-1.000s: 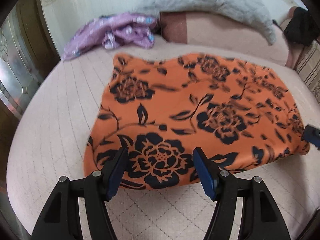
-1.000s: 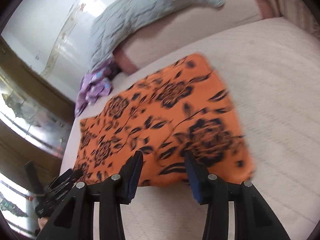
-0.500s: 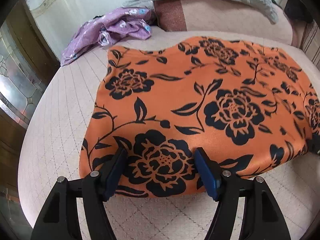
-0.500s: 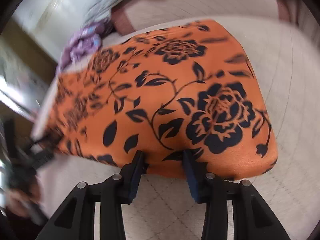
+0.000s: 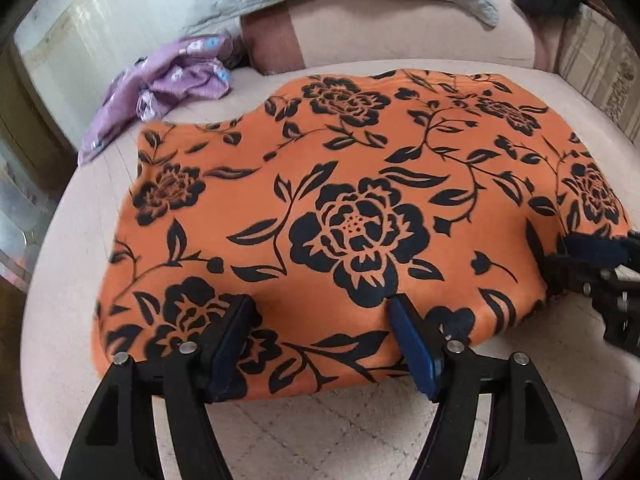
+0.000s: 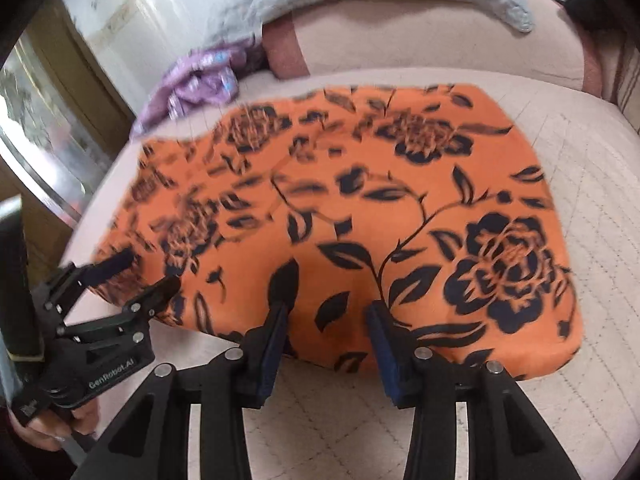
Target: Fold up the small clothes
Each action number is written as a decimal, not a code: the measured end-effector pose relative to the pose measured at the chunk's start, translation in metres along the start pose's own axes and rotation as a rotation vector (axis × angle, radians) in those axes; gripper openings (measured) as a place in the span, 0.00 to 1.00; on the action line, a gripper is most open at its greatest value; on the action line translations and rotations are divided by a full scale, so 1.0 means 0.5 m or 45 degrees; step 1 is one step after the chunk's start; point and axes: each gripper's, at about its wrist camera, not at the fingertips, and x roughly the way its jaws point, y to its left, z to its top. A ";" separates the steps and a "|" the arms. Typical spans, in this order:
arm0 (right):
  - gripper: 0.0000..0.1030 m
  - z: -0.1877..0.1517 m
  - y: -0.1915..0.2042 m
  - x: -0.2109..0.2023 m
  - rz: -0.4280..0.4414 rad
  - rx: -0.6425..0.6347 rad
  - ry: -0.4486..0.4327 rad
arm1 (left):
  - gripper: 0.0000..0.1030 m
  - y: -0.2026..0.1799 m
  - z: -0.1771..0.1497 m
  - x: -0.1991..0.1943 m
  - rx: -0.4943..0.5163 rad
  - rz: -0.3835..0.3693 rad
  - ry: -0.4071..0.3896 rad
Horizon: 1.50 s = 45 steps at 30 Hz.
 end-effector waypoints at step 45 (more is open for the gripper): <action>0.68 -0.107 -0.285 -0.045 0.551 1.137 -0.098 | 0.79 0.310 -0.141 -0.029 -1.162 -0.466 0.033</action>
